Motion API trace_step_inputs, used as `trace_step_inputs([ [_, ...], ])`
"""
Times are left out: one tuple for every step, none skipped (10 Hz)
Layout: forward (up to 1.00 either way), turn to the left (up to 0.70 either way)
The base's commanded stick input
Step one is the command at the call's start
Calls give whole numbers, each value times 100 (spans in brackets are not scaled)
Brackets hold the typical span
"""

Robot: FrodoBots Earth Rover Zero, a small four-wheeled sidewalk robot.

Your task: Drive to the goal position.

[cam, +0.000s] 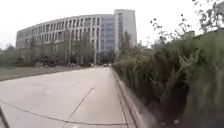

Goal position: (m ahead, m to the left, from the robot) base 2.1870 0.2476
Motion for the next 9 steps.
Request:
trace_step_inputs([
  [42, 25],
  [43, 26],
  [43, 26],
  [42, 25],
  [42, 25],
  [42, 25],
  [42, 25],
  [42, 25],
  [42, 25],
])
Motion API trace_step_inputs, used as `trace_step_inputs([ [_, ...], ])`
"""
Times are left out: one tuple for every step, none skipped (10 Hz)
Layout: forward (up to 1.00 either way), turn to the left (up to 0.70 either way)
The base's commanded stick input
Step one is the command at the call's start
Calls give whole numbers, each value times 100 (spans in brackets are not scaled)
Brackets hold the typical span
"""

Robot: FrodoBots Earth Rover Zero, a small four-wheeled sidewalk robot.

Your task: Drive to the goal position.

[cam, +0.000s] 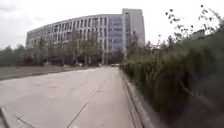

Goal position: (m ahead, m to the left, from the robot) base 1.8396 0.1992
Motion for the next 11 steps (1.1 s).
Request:
trace_step_inputs([
  [42, 25],
  [42, 25],
  [42, 25],
  [42, 25],
  [42, 25],
  [42, 25],
  [42, 25],
  [42, 25],
  [42, 25],
  [42, 25],
  [42, 25],
])
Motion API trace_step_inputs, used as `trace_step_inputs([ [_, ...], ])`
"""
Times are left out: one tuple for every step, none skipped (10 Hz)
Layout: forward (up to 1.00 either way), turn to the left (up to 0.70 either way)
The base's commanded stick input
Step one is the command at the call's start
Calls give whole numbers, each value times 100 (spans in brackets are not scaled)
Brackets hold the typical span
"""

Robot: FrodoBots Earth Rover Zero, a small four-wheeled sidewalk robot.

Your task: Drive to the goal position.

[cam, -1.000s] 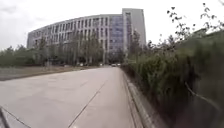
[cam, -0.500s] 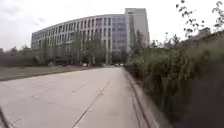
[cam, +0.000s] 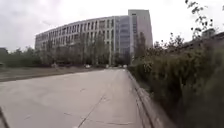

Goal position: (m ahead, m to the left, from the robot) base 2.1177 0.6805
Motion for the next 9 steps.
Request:
trace_step_inputs([
  [42, 25],
  [42, 25],
  [42, 25],
  [42, 25],
  [42, 25],
  [42, 25],
  [42, 25],
  [42, 25],
  [42, 25],
])
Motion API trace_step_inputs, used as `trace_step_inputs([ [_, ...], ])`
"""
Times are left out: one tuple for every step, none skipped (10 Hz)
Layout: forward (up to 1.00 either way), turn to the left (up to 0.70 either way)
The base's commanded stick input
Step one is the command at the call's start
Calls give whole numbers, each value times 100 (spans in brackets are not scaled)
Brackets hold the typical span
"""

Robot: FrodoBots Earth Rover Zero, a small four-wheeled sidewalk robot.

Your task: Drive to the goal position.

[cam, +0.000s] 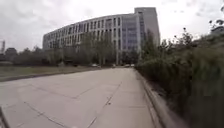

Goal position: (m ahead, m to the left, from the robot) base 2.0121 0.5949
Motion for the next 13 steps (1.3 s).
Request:
trace_step_inputs([
  [42, 25],
  [42, 25],
  [42, 25],
  [42, 25],
  [42, 25],
  [42, 25],
  [42, 25],
  [42, 25],
  [42, 25],
  [42, 25],
  [42, 25],
  [42, 25],
  [42, 25],
])
